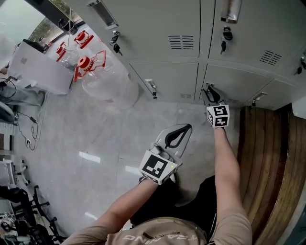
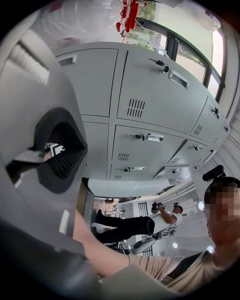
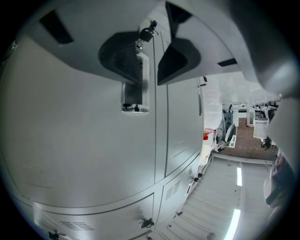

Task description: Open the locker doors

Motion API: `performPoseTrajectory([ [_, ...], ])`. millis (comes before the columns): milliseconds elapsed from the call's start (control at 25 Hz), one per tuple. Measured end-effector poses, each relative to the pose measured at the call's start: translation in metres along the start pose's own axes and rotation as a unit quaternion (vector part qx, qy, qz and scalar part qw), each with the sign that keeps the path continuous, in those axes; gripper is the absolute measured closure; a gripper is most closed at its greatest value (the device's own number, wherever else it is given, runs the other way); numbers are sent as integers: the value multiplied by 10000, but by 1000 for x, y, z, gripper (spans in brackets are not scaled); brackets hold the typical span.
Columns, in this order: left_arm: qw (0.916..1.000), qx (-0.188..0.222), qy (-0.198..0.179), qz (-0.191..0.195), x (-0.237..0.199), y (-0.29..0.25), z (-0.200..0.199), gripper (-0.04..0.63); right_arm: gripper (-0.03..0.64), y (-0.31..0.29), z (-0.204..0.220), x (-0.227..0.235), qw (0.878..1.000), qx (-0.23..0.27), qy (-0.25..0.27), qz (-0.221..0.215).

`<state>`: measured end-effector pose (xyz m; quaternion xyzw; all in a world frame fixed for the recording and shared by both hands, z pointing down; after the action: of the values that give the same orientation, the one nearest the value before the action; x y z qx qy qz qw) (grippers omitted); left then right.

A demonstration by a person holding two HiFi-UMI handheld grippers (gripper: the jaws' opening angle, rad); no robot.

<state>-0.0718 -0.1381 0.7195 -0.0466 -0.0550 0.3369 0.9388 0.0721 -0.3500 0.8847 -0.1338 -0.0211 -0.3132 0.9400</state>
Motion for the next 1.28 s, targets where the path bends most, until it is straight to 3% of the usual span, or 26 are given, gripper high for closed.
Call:
performPoseTrajectory([
  [200, 10000, -36, 75, 8, -3, -1, 1, 589, 528, -7, -4, -3, 9998, -24, 204, 5],
  [440, 9997, -110, 212, -34, -4, 0, 0, 589, 538, -3, -3, -6, 9997, -140, -65, 178],
  [560, 10000, -40, 44, 26, -4, -1, 3, 589, 538, 9, 1, -13, 9997, -159, -16, 190],
  [760, 9999, -7, 119, -9, 2, -5, -3, 589, 538, 37, 10, -26, 9999, -103, 35, 101],
  [1280, 9999, -11, -105, 99, 31, -12, -11, 589, 534, 146, 40, -35, 9998, -165, 88, -108],
])
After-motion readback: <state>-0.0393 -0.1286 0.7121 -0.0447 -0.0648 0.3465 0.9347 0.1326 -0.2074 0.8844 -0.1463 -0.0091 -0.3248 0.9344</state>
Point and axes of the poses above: the fingertips, and each gripper's own axes: y backward along the fingers, x to its right, z out of its underside, the point moved 8 cm from there along y, backward along the fingers, and after that the axes turned 8 degrees about -y, right-handed, at the moved point
